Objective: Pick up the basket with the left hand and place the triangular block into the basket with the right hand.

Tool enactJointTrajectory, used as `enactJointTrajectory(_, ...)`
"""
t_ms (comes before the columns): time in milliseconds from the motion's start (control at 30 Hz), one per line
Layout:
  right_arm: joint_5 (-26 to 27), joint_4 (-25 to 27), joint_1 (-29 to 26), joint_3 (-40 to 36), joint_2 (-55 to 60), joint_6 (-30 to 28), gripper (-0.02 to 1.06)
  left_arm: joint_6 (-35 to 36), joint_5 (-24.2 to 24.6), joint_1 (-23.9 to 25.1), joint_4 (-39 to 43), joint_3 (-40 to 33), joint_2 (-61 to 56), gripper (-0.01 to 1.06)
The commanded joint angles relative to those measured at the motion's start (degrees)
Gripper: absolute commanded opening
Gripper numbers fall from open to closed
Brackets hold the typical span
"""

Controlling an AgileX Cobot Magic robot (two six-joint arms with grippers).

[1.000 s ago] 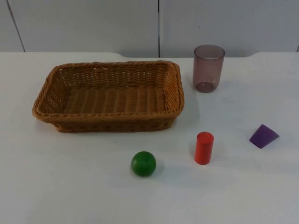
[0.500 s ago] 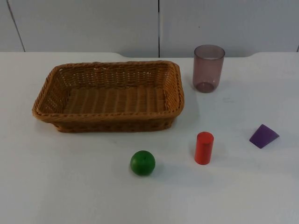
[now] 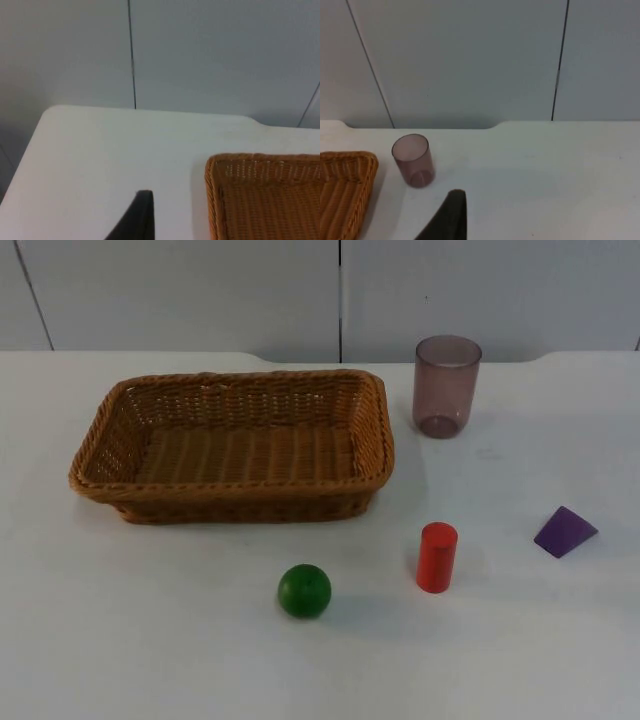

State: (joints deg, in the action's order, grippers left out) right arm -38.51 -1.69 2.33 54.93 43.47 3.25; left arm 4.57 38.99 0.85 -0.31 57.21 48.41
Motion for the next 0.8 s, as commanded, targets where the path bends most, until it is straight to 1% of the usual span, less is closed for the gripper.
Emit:
enactJointTrajectory(0, 1.2, -0.7, 0.2, 2.4, 2.4, 0.1, 1.05, 0.4, -2.3, -0.3, -1.1, 0.9, 2.5, 1.05)
enactJointTrajectory(200, 1.9, -0.7, 0.2, 4.0, 6.3, 0.1, 1.05, 0.2, -5.7, -0.3, -0.9, 0.9, 6.8, 1.05)
enactJointTrajectory(300, 1.6, -0.7, 0.2, 4.0, 6.3, 0.1, 1.05, 0.2, -6.9, -0.3, -0.9, 0.9, 8.7, 1.05)
enactJointTrajectory(533, 0.6, -0.7, 0.2, 4.0, 6.3, 0.1, 1.05, 0.2, -8.0, -0.3, -0.9, 0.9, 12.8, 1.05)
enactJointTrajectory(700, 0.3, -0.7, 0.2, 4.0, 6.3, 0.1, 1.05, -0.5, -8.6, -0.3, -1.0, 0.8, 18.6, 1.05)
enactJointTrajectory(767, 0.3, -0.7, 0.2, 4.0, 6.3, 0.1, 1.05, -1.6, -9.8, -0.3, -2.0, 0.8, 21.5, 1.05)
